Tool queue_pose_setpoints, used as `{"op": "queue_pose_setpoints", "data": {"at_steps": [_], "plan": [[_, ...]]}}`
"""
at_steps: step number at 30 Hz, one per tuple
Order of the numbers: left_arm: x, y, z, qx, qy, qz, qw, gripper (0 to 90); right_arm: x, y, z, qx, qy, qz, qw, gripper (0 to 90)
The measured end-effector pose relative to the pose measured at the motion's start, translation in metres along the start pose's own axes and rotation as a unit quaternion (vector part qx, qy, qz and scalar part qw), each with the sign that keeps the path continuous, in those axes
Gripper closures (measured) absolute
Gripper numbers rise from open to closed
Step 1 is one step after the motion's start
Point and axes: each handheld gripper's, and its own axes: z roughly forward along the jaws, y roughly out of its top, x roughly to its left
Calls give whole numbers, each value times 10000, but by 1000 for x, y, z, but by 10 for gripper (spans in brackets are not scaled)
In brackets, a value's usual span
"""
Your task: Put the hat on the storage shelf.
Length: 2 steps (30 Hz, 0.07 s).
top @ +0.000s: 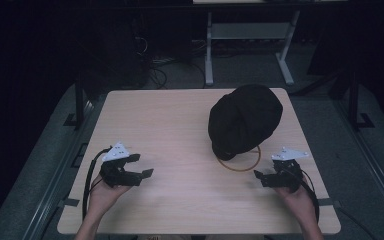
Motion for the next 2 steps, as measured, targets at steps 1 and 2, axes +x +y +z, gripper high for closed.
{"op": "queue_pose_setpoints", "data": {"at_steps": [1, 2], "plan": [[0, 0, 0, 0, 0, 0, 10000, 215, 0, 0, 0, 0, 0, 0, 10000, 150], [0, -1, 1, -11, -8, -1, 10000, 213, -1, -1, 2, -38, -95, 51, 9999, 150]]}}
